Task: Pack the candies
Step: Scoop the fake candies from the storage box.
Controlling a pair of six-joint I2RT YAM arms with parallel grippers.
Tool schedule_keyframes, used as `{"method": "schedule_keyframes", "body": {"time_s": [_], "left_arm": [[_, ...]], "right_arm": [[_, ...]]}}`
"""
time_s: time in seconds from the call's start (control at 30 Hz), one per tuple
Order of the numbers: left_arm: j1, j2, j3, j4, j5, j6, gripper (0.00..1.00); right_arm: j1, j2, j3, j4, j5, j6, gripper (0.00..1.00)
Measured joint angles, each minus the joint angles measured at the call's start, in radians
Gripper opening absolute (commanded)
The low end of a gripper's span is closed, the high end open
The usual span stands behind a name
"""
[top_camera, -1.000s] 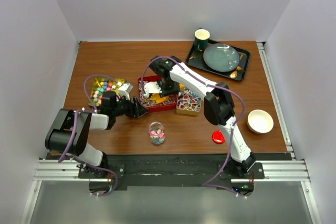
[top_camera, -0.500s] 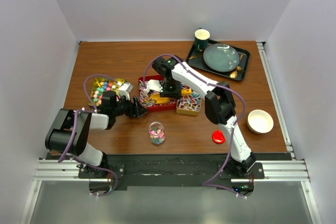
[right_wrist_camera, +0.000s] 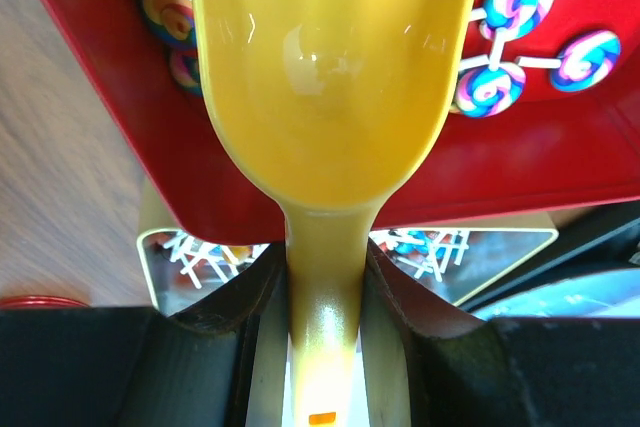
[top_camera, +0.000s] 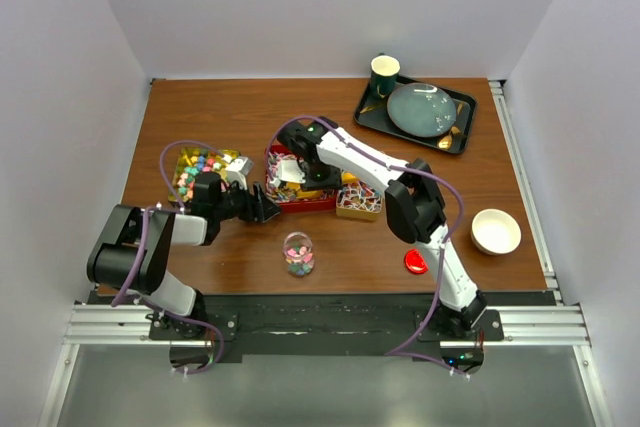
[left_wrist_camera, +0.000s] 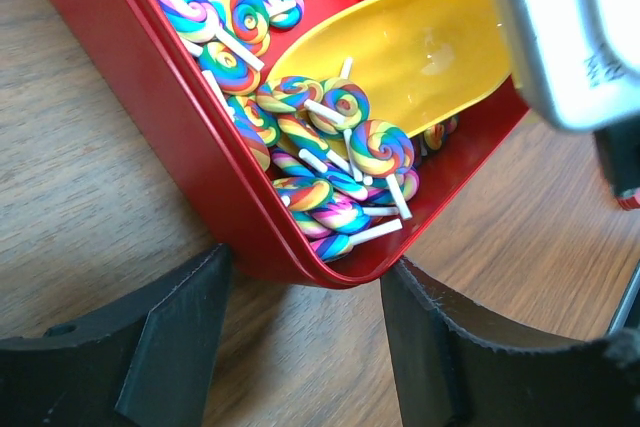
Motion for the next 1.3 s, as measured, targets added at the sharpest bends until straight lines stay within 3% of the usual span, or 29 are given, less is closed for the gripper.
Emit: {"method": "schedule_keyframes", "body": {"time_s": [0.37, 0.67, 1.03, 1.3], "left_arm": [[0.002, 0.023, 0.021, 0.005, -0.003, 0.003, 0.63], [0.005, 0.032, 0.027, 0.010, -0.003, 0.008, 0.63], [0.006, 0.017, 0.034, -0.019, -0.030, 0.034, 0.66], [0.008, 0.011, 0.053, -0.058, -0.047, 0.060, 0.67]], "right_arm": [[0.020, 0.026, 0.047, 0.025, 0.082, -0.049, 0.00], [0.015, 0.032, 0.058, -0.008, 0.038, 0.047, 0.00], [-0.035, -0.076, -0.126, 0.125, -0.104, 0.131, 0.00], [-0.031, 0.021, 0.041, 0.006, -0.099, 0.128, 0.00]]}}
